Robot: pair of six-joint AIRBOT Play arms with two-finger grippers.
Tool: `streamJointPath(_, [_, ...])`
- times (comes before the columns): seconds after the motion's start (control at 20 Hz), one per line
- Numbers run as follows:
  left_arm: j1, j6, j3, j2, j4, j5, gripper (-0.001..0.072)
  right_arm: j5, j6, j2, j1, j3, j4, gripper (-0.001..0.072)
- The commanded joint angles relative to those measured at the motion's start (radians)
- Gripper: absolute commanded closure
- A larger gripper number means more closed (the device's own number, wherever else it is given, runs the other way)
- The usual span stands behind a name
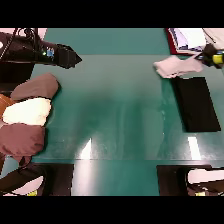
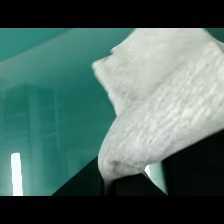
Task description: Fold the shirts.
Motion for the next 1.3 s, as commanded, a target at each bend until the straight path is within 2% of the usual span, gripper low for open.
streamJointPath(0.0, [-0.003,-0.005,0.000,-0.001,0.000,0.004,0.0687,-0.031,0.002,0.013,-0.078,0.002,-0.005,0.0702])
streamJointPath(0.3, [-0.003,-0.003,0.000,-0.001,0.000,0.003,0.0686,-0.056,-0.017,0.150,-0.081,0.002,-0.008,0.0702])
streamJointPath(0.45, [-0.003,-0.002,0.000,-0.001,0.000,0.002,0.0686,0.011,-0.017,0.233,-0.085,0.001,-0.023,0.0702])
streamJointPath(0.6, [-0.003,-0.002,0.000,-0.001,0.002,-0.006,0.0686,0.145,0.013,0.288,-0.085,-0.007,-0.159,0.0702])
streamJointPath(0.75, [-0.003,0.007,0.000,-0.001,0.005,-0.026,0.0686,0.216,0.055,0.360,-0.085,-0.134,-0.257,0.0702])
streamJointPath(1.1, [-0.003,0.006,0.000,-0.001,0.005,-0.051,0.0686,0.241,0.143,0.582,-0.085,-0.599,-0.457,0.0686])
streamJointPath(1.15, [-0.003,0.006,0.000,-0.001,0.005,-0.050,0.0686,0.240,0.153,0.603,-0.087,-0.641,-0.475,0.0554])
streamJointPath(1.2, [-0.003,0.006,0.000,-0.001,0.005,-0.046,0.0686,0.241,0.153,0.621,-0.096,-0.676,-0.486,0.0305])
streamJointPath(1.25, [-0.003,0.006,0.000,-0.001,0.005,-0.046,0.0686,0.240,0.152,0.637,-0.111,-0.699,-0.486,0.0155])
